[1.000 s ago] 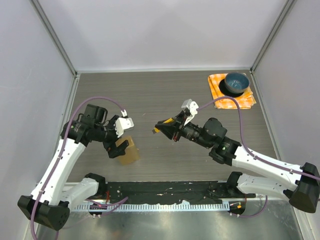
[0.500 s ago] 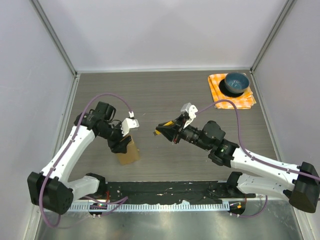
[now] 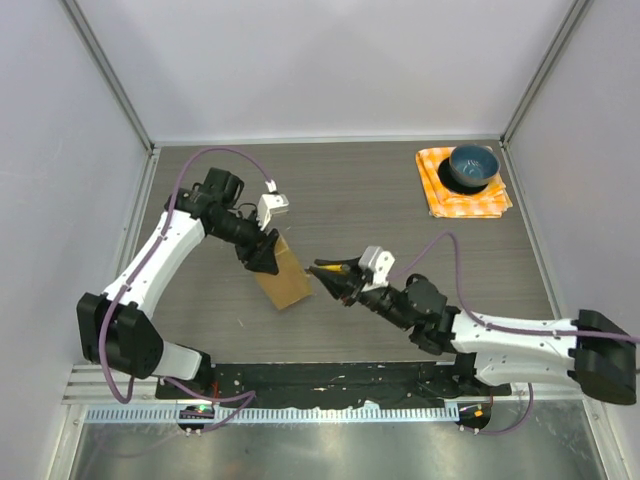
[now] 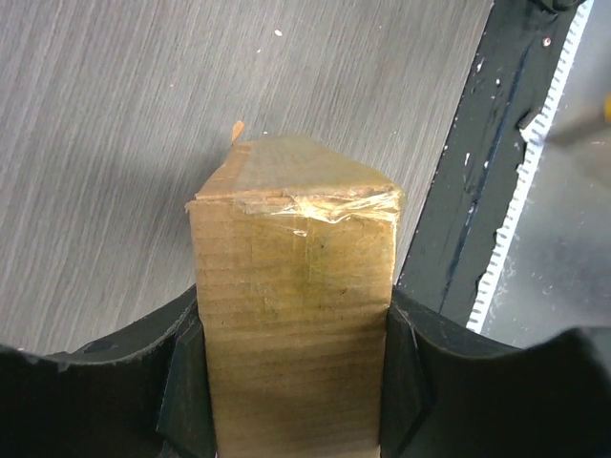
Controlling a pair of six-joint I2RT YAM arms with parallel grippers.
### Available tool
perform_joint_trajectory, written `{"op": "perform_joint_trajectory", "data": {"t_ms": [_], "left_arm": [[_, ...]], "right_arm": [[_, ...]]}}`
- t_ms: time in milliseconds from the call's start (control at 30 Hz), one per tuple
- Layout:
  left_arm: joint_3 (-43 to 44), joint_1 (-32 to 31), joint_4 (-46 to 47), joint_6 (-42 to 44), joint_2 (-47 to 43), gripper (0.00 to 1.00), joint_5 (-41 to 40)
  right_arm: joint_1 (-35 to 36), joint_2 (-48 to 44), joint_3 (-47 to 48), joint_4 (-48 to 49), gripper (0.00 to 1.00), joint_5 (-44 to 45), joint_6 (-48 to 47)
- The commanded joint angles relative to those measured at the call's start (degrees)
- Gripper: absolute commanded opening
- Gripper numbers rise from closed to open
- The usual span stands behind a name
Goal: Unpack the express box
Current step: Cut the express box at the center of the board.
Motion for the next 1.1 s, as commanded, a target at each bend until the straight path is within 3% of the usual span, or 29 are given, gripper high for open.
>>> {"op": "perform_joint_trajectory", "data": {"t_ms": [0,33,200,367,633,1067], "left_arm": [[-1.5,1.4,2.3,-3.6,1.5,0.25,3.8],[-2.0,1.8,2.0,-3.4,1.9,0.24,3.8],[-7.3,3.3,3.1,-2.4,0.8,0.24,4.2],[-9.9,3.3,3.9,-0.7,-0.2,0.23,3.1],[-13.2,3.3,3.0,3.0,-1.5,0.24,1.6],[-13.9,4.9,2.0,4.5,2.8,0.26,8.8]], "right_arm": [[8.0,8.6,-1.5,21.0,0.01,18.1,-17.8],[8.7,10.6,-2.3,29.2,0.01,19.0,-19.6],[12.1,24.3,-3.6,49.4,0.01,25.2,-26.4],[13.1,28.0,-2.9,50.3,0.01,25.0,-24.8],[13.9,26.2,-2.0,50.4,0.01,23.6,-23.0],[13.9,27.2,2.6,50.4,0.01,20.3,-23.6]]}}
